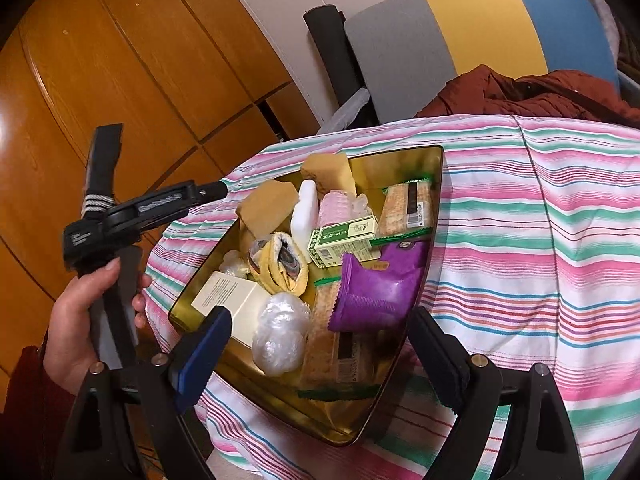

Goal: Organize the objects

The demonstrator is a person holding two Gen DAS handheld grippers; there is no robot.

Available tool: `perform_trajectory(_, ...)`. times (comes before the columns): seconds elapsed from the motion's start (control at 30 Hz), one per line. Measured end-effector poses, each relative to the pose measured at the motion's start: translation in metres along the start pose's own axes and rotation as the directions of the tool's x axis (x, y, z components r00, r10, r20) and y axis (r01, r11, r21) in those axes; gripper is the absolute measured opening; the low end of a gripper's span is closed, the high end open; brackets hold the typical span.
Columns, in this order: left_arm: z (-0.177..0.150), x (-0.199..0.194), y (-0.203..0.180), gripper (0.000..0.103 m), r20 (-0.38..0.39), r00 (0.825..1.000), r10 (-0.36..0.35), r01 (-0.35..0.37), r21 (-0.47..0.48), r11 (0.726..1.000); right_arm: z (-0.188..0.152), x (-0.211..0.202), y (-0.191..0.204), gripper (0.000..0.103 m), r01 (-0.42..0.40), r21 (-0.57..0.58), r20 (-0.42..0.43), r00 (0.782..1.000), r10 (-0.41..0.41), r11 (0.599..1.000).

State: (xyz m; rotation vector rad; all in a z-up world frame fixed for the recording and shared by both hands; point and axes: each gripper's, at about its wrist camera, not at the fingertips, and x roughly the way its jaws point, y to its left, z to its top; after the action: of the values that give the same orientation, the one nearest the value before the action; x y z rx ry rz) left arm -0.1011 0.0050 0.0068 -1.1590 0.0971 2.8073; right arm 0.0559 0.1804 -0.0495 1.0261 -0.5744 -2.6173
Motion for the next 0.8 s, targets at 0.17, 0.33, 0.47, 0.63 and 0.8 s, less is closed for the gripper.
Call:
perform_trajectory(0.17, -0.002, 0.038, -0.021, 0.086, -0.130, 0.991, 0.041, -0.027, 0.110, 0.994, -0.002, -0.003, 0.005, 0.090, 0.001, -0.010, 0.001, 1.000, -0.001, 1.000)
perform_trajectory(0.33, -0.011, 0.027, -0.042, 0.086, -0.100, 0.994, 0.033, -0.013, 0.194, 0.981, -0.002, -0.006, 0.006, 0.090, 0.004, -0.007, 0.009, 1.000, -0.004, 1.000)
perform_trajectory(0.47, -0.018, 0.007, -0.026, 0.086, -0.080, 0.997, 0.007, 0.002, 0.114, 0.993, -0.001, -0.008, 0.004, 0.090, 0.002, 0.001, 0.013, 1.000, -0.002, 1.000)
perform_trajectory(0.63, -0.032, -0.029, -0.008, 0.086, -0.008, 0.993, -0.115, 0.115, 0.008, 0.993, 0.001, -0.010, 0.003, 0.091, 0.021, 0.001, 0.021, 1.000, -0.021, 1.000)
perform_trajectory(0.8, -0.052, -0.047, -0.017, 0.086, -0.023, 1.000, 0.019, -0.018, 0.037, 0.999, 0.006, -0.016, 0.008, 0.103, 0.096, -0.020, 0.030, 0.995, -0.096, 0.995)
